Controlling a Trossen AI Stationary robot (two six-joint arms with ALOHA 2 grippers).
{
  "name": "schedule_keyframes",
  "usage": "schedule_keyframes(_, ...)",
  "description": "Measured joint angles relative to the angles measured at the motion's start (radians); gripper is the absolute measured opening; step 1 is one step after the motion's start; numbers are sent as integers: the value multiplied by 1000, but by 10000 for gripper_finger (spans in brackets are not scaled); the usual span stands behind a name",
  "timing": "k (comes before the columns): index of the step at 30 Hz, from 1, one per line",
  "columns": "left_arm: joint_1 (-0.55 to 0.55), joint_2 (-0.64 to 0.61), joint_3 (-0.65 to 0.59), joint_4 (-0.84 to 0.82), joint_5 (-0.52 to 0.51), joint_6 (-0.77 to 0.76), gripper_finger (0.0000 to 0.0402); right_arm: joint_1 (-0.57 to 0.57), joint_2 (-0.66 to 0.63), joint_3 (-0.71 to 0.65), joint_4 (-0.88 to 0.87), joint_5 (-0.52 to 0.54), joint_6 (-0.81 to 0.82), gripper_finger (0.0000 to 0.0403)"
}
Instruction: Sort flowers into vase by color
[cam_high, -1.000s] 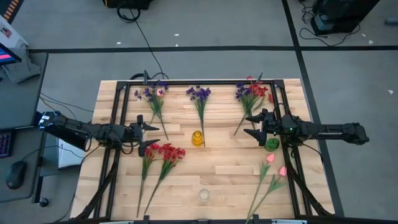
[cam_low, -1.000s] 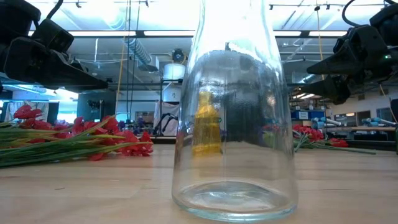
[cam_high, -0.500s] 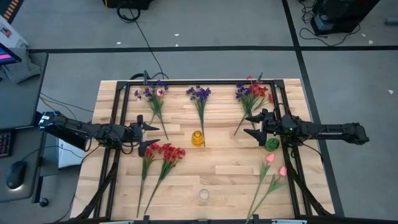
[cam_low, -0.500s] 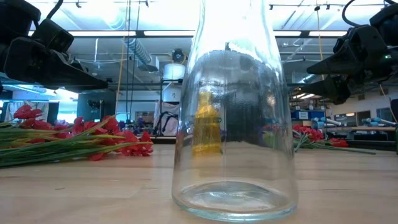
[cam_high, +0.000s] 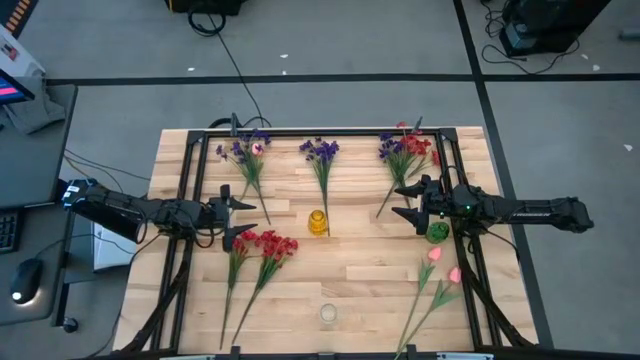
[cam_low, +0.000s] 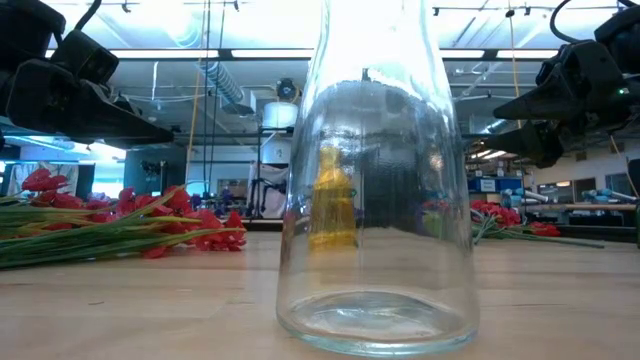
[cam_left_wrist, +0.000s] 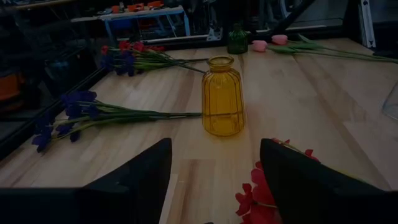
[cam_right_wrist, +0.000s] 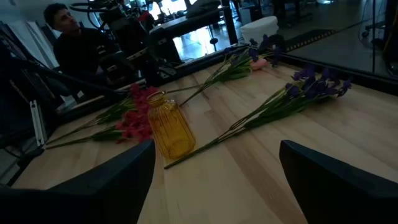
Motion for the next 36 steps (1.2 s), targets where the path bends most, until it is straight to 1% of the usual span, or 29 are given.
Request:
schedule_keyframes(10,0,0,0,54,-10,0,250,0,0,0,0,0,0,352)
schedule_keyframes(36,0,0,0,55,-6,0,250,0,0,0,0,0,0,352)
